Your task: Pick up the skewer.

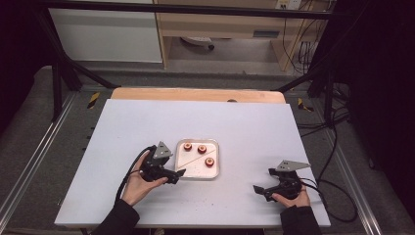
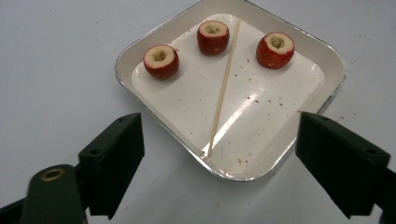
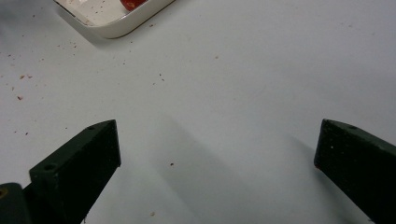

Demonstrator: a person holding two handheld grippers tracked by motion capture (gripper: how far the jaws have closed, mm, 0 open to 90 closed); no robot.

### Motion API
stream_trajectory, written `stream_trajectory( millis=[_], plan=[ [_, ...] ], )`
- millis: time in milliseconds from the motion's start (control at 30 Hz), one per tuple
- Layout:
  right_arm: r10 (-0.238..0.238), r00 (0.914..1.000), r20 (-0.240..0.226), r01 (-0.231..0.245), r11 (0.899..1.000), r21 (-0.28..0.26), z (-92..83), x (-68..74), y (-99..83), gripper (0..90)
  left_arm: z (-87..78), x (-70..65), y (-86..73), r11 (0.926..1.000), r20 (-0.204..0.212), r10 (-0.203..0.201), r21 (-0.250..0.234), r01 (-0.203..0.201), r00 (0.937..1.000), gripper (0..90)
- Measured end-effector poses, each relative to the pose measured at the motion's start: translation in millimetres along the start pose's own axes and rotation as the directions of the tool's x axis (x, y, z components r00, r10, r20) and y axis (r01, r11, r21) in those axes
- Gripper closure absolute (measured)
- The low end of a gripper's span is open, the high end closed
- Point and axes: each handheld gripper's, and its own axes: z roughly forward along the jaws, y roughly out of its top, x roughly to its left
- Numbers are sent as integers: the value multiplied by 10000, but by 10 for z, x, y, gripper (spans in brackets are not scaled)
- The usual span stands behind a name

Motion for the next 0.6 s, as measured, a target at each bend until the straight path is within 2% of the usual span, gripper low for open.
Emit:
stream_trajectory(
  millis=[300,433,467,600],
  plan=[
    [1,10000,-29,-1,10000,54,4,0,0,11,220,-7,106,9997,111,61,232,-64,9999,310],
    [-20,10000,-34,21,10000,87,6,-2,0,11,331,-8,148,9987,90,60,515,-64,9999,374],
    [-23,10000,-40,23,10000,89,6,-2,0,12,386,-15,161,9973,63,166,713,-170,9998,411],
    [-24,10000,-41,25,10000,91,11,-2,-1,12,468,-14,180,9950,105,231,965,-240,9997,498]
  ],
)
